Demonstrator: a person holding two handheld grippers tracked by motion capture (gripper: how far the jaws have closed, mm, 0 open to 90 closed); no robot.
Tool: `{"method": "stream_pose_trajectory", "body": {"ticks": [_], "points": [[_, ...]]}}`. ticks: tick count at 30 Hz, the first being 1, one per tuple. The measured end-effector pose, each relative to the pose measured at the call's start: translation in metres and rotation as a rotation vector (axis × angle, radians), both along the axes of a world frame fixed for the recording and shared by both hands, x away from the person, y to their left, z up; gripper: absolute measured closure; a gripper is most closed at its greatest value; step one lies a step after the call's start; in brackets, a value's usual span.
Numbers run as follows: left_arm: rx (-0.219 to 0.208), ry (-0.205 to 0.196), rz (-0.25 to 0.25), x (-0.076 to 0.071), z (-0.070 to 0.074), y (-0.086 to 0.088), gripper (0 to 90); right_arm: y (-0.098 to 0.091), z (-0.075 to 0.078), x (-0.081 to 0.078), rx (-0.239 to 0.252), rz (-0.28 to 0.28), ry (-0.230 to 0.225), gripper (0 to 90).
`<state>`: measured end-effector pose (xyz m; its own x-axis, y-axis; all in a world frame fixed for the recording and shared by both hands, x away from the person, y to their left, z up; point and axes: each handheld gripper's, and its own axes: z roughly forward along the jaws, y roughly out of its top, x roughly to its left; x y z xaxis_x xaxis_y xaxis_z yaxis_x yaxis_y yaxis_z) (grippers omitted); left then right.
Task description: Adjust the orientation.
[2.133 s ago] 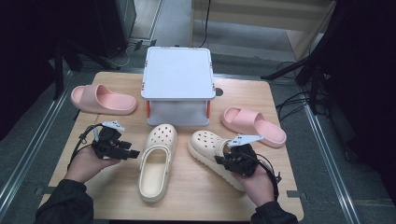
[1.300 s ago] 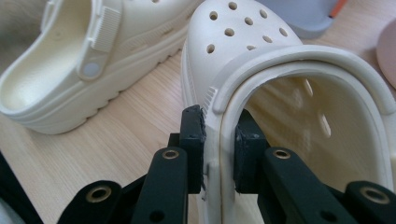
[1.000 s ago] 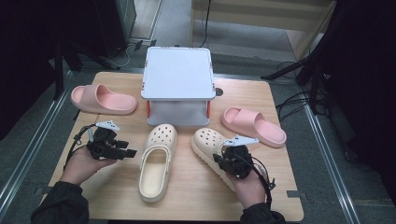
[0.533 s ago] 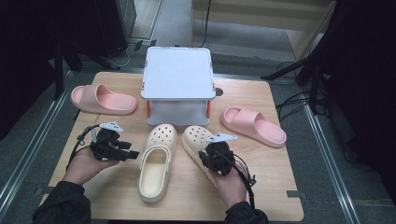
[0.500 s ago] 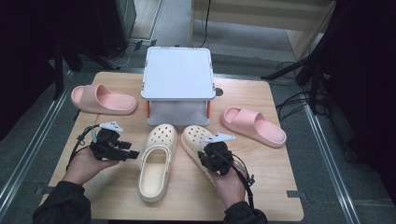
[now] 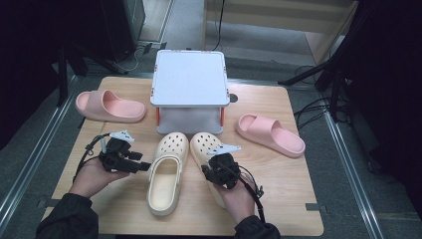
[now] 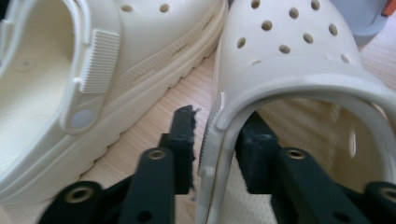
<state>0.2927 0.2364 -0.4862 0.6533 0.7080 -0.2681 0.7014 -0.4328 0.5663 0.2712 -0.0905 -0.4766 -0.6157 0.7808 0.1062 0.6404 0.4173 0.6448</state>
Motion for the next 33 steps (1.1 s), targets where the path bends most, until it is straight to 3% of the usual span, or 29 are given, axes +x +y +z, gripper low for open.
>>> {"method": "stream_pose_trajectory", "body": {"ticks": [4,9,12,15,20,24,26,29,33], "points": [[-0.001,0.000,0.003,0.000,0.000,0.001,40.7,-0.013,0.012,-0.003,0.036,0.045,-0.027,61.5],[-0.010,0.000,0.009,-0.001,0.002,0.003,42.6,-0.043,0.033,-0.012,0.091,0.108,-0.076,64.2],[-0.006,-0.004,0.010,-0.002,0.002,0.003,42.6,-0.057,0.035,-0.011,0.066,0.137,-0.120,67.4],[-0.010,-0.001,0.009,-0.003,0.003,0.003,42.9,-0.069,0.032,-0.004,0.054,0.120,-0.097,72.0],[-0.035,0.022,-0.002,-0.003,0.003,0.003,50.6,-0.087,0.028,0.006,0.084,0.115,-0.075,75.7],[-0.026,0.023,-0.007,-0.004,0.002,0.002,51.9,-0.104,0.020,0.014,0.022,0.131,-0.109,77.6],[-0.026,0.023,-0.008,-0.004,0.002,0.000,51.9,-0.111,0.012,0.020,0.005,0.116,-0.086,78.3],[-0.013,0.013,-0.009,-0.004,0.001,-0.003,50.4,-0.119,0.003,0.031,0.024,0.079,-0.043,78.2],[0.008,0.036,-0.012,0.000,-0.003,-0.006,50.5,-0.114,-0.006,0.039,0.021,0.070,0.012,76.7]]}}
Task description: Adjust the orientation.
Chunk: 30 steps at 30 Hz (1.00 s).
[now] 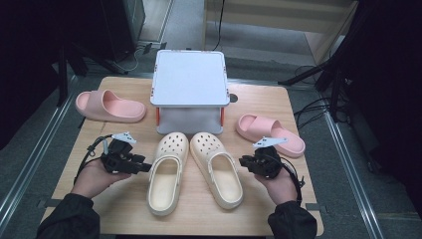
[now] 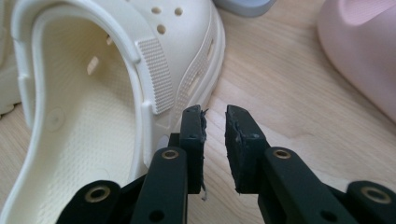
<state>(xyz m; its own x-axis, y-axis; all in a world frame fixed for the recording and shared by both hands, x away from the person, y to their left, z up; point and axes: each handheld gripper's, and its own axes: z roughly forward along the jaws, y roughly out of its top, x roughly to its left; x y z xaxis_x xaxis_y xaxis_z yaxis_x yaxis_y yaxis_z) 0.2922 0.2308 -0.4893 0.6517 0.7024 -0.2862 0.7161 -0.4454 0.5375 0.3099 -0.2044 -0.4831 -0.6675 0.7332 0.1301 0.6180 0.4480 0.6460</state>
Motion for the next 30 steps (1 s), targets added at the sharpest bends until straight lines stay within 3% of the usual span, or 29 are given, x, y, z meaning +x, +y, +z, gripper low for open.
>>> {"method": "stream_pose_trajectory", "body": {"ticks": [5,9,30], "points": [[0.013,0.015,0.001,0.001,-0.004,-0.001,51.5,0.013,-0.003,-0.001,-0.032,0.026,-0.005,76.6],[0.029,0.020,-0.003,0.001,-0.006,-0.004,51.5,0.013,-0.003,-0.001,-0.019,0.024,0.005,77.3],[0.004,0.037,-0.001,0.001,-0.007,-0.005,52.4,0.048,-0.008,-0.014,-0.024,0.111,0.006,75.4]]}}
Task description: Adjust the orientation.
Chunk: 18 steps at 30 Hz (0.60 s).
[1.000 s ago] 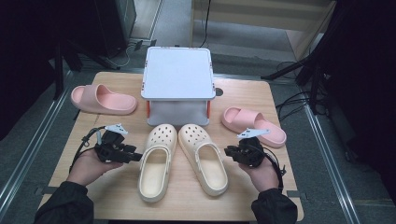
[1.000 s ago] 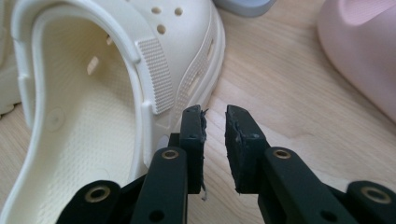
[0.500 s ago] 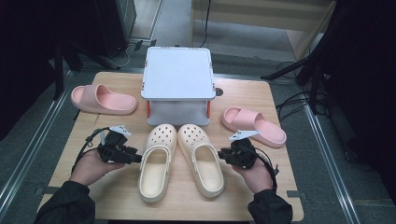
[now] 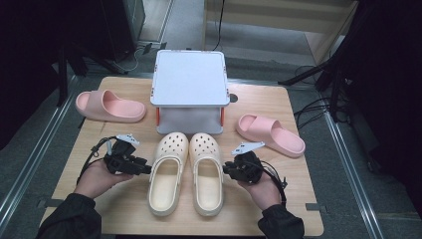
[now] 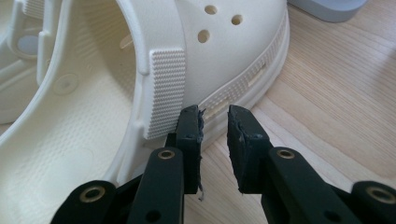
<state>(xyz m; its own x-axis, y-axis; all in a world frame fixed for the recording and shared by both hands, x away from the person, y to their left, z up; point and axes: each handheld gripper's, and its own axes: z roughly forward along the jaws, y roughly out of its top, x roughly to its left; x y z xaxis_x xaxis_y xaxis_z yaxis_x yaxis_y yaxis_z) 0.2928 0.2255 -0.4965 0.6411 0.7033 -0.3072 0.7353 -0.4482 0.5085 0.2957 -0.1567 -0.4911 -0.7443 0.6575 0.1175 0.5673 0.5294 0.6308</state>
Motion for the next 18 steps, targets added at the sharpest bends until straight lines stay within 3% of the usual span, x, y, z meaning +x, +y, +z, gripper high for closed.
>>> {"method": "stream_pose_trajectory", "body": {"ticks": [7,18], "points": [[0.000,0.007,-0.021,-0.0012,-0.0001,-0.0024,52.0,0.0038,-0.0024,0.0005,0.046,-0.003,0.023,75.4],[-0.016,0.024,-0.033,-0.0014,-0.0022,-0.0029,48.7,0.0058,-0.0034,0.0003,0.064,-0.009,0.028,71.0]]}}
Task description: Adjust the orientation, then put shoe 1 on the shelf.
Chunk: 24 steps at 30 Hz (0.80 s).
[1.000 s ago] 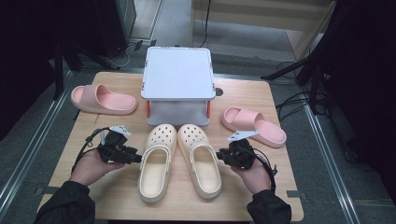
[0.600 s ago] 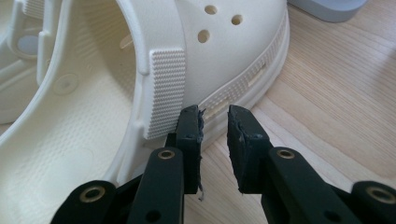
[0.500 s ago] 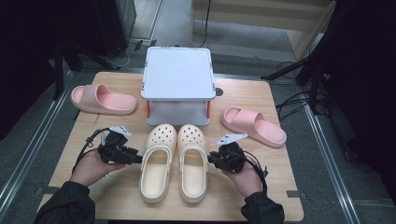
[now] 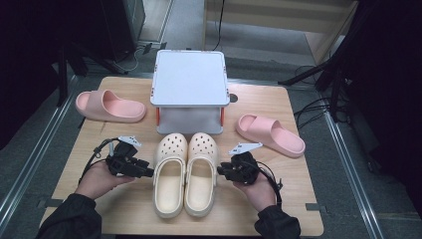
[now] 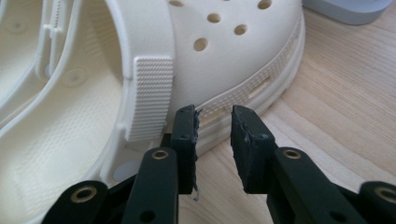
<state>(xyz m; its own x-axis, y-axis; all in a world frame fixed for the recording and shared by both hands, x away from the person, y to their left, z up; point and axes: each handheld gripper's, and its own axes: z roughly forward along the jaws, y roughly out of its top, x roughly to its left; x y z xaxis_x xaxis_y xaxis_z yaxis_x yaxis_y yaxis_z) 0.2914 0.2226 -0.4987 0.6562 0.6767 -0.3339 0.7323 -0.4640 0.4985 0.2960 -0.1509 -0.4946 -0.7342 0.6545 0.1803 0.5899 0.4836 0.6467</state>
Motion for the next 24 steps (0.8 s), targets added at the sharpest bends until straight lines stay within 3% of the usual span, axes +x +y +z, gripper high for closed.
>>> {"method": "stream_pose_trajectory", "body": {"ticks": [6,11,14,20,24], "points": [[-0.002,-0.027,-0.002,0.000,0.003,0.001,49.0,-0.006,0.008,0.000,0.064,-0.031,-0.023,69.8],[-0.015,-0.061,0.009,0.000,0.008,0.004,50.5,-0.012,0.019,-0.003,0.137,-0.072,0.005,69.6],[-0.023,-0.078,0.024,0.001,0.013,0.007,52.4,-0.015,0.026,-0.009,0.165,-0.076,-0.011,69.7],[-0.004,-0.128,0.060,0.007,0.021,0.012,56.7,-0.010,0.038,-0.029,0.169,-0.047,-0.074,69.4],[-0.038,-0.156,0.079,0.011,0.031,0.014,63.2,-0.002,0.042,-0.045,0.156,-0.019,-0.113,68.2]]}}
